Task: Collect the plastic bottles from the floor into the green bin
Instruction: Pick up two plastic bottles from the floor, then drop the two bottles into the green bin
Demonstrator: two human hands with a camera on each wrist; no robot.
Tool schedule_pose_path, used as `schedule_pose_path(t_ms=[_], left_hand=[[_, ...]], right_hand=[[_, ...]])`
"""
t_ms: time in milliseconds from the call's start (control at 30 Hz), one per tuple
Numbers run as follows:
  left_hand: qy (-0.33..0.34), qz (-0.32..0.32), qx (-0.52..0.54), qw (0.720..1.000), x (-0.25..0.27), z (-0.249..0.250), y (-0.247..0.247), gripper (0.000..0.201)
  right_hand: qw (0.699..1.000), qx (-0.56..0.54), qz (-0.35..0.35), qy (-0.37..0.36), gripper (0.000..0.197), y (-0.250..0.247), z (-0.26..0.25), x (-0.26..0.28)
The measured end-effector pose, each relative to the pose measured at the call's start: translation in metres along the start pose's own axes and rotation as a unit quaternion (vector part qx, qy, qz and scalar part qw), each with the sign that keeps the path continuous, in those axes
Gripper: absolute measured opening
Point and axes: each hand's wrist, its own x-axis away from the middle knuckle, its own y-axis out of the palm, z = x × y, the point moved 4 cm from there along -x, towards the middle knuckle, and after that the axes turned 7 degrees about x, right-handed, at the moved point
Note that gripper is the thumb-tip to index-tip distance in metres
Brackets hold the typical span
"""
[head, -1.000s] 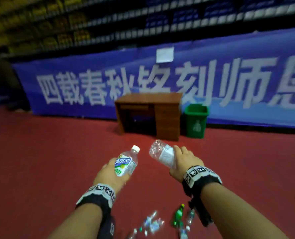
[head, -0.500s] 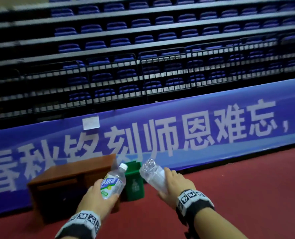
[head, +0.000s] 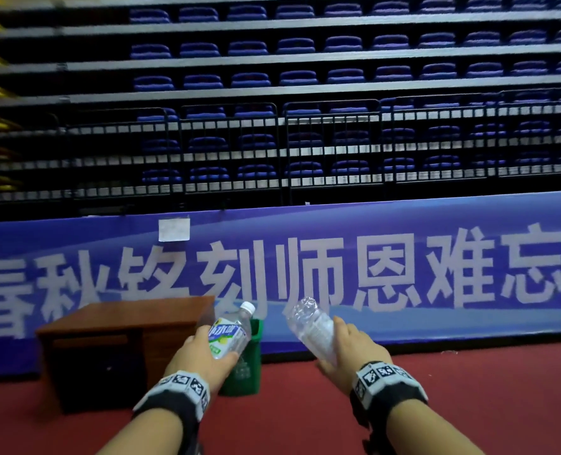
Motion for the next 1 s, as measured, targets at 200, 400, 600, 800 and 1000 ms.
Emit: schedule_pose_path(t_ms=[200, 400, 600, 800, 1000], left_hand=[[0.011, -0.007, -0.035, 0.999, -0.052, 0.033, 0.028, 0.059], [0.008, -0.001, -0.034, 0.999, -0.122, 0.039, 0.061, 0.062], [-0.007, 0.026, -0.038, 0.999, -0.221, 0.021, 0.090, 0.059], [0.001, -0.001, -0.016, 1.000, -0.327, 0.028, 0.163, 0.056], [-0.025, -0.033, -0.032, 0.999, -0.415, 0.016, 0.240, 0.054]], right_hand=[[0.999, 0.040, -0.022, -0.004, 0.064, 0.023, 0.027, -0.052], [0.998, 0.060, -0.017, -0.005, 0.063, 0.051, 0.042, -0.130], [0.998, 0.058, -0.024, -0.023, 0.065, 0.090, 0.031, -0.241], [0.998, 0.067, -0.016, -0.013, 0.065, 0.137, 0.048, -0.353], [0.996, 0.081, -0.032, 0.000, 0.066, 0.193, 0.078, -0.450]])
